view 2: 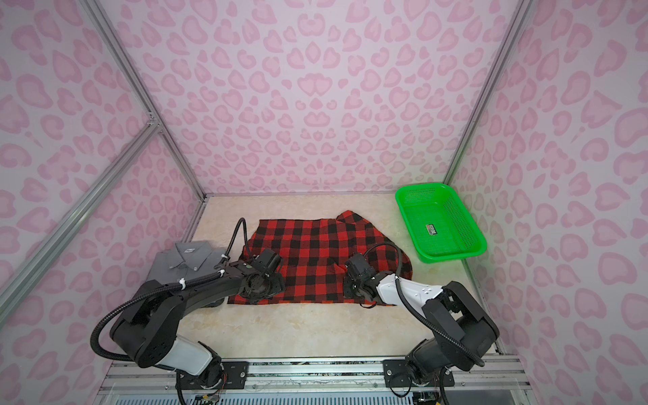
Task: Fold and stack the long sleeve shirts
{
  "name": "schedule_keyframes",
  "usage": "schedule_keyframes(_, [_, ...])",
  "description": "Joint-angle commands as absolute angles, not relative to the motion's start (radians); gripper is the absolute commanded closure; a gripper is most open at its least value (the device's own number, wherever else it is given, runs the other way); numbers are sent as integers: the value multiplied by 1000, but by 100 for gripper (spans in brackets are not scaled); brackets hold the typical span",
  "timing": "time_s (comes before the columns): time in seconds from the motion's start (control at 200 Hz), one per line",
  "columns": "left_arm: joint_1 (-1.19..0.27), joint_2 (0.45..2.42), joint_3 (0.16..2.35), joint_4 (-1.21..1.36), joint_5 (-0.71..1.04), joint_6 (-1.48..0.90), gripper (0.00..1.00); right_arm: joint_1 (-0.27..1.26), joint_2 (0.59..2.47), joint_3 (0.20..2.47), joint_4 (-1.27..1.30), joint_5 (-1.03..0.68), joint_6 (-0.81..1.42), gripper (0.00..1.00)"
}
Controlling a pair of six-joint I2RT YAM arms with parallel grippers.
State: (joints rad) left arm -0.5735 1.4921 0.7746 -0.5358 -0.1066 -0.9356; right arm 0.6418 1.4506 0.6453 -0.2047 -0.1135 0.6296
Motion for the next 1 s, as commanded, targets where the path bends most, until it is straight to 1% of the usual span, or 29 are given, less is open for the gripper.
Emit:
schedule_keyframes(0.0, [-574, 1412, 769, -621, -113, -960, 17, 653, 1387, 626, -284, -93, 664, 57])
schedule_keyframes(0.14, [-570, 1360, 879, -709, -169, -912, 16, 650, 1297, 732, -401, -60, 612, 55])
schedule_keyframes(0.17, [-566, 1358, 909, -729, -183, -902, 9, 645, 1288, 768, -433, -38, 597, 55])
schedule_keyframes(0.235, [-550, 1361, 967, -757, -194, -875, 8, 623, 1283, 841, -484, 16, 559, 54])
schedule_keyframes(0.405, [-485, 1405, 1084, -770, -187, -786, 7, 466, 1355, 1044, -548, -20, 441, 51])
schedule_keyframes(0.46, [-469, 1434, 1118, -772, -192, -764, 7, 421, 1409, 1130, -559, -15, 402, 48])
schedule_keyframes(0.54, [-450, 1488, 1164, -770, -189, -740, 7, 369, 1520, 1258, -596, -20, 379, 48])
schedule_keyframes(0.65, [-444, 1562, 1208, -764, -197, -720, 7, 304, 1698, 1440, -655, -69, 355, 47])
schedule_keyframes(0.71, [-435, 1596, 1211, -746, -188, -715, 7, 296, 1765, 1476, -633, -53, 339, 47])
schedule_keyframes(0.725, [-432, 1605, 1212, -742, -183, -715, 7, 293, 1793, 1521, -631, -49, 332, 47])
schedule_keyframes(0.81, [-418, 1649, 1209, -715, -174, -710, 7, 290, 1899, 1608, -599, -42, 285, 46])
schedule_keyframes(0.915, [-396, 1701, 1211, -691, -151, -706, 7, 285, 2064, 1760, -617, -83, 226, 46])
schedule_keyframes(0.995, [-385, 1729, 1212, -676, -137, -703, 7, 290, 2148, 1846, -637, -91, 189, 46])
